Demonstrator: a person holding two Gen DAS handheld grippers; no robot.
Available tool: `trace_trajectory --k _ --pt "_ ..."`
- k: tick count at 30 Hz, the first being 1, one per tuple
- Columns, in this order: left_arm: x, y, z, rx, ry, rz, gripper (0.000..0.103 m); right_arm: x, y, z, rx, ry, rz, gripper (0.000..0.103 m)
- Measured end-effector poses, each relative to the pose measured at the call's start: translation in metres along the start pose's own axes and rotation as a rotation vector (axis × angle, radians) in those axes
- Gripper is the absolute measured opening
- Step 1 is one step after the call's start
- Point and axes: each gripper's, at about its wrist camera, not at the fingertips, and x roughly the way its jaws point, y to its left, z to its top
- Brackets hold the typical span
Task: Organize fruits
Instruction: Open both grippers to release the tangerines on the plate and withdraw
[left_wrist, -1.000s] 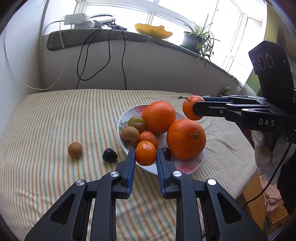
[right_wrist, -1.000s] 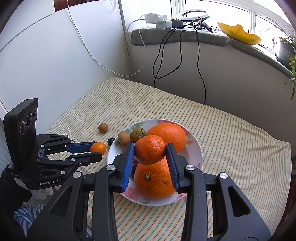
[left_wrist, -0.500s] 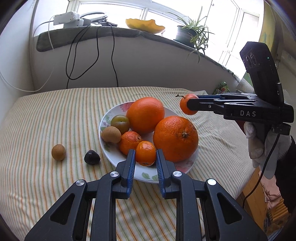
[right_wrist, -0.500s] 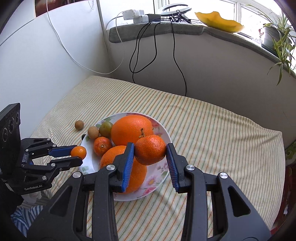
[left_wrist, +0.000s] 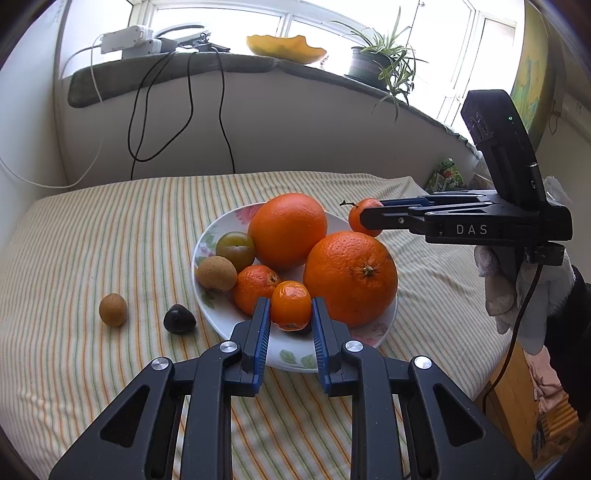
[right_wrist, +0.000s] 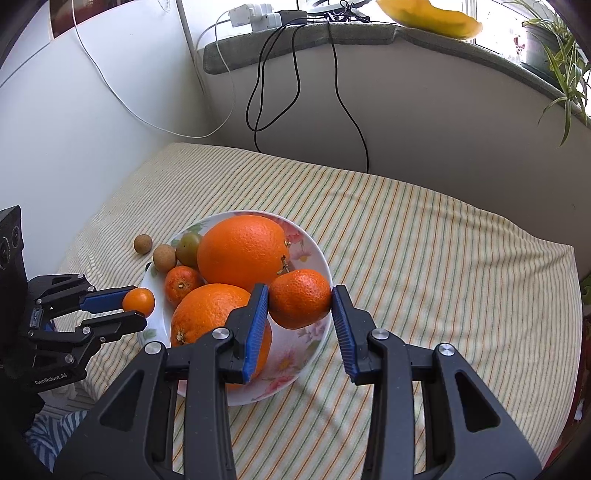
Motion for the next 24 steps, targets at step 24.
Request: trace_trajectory --k 24 --pt "-0.007 0.000 -0.001 0.004 -0.017 0.020 0.033 -0.019 0.013 0.004 -0.027 -0.050 0.007 0.049"
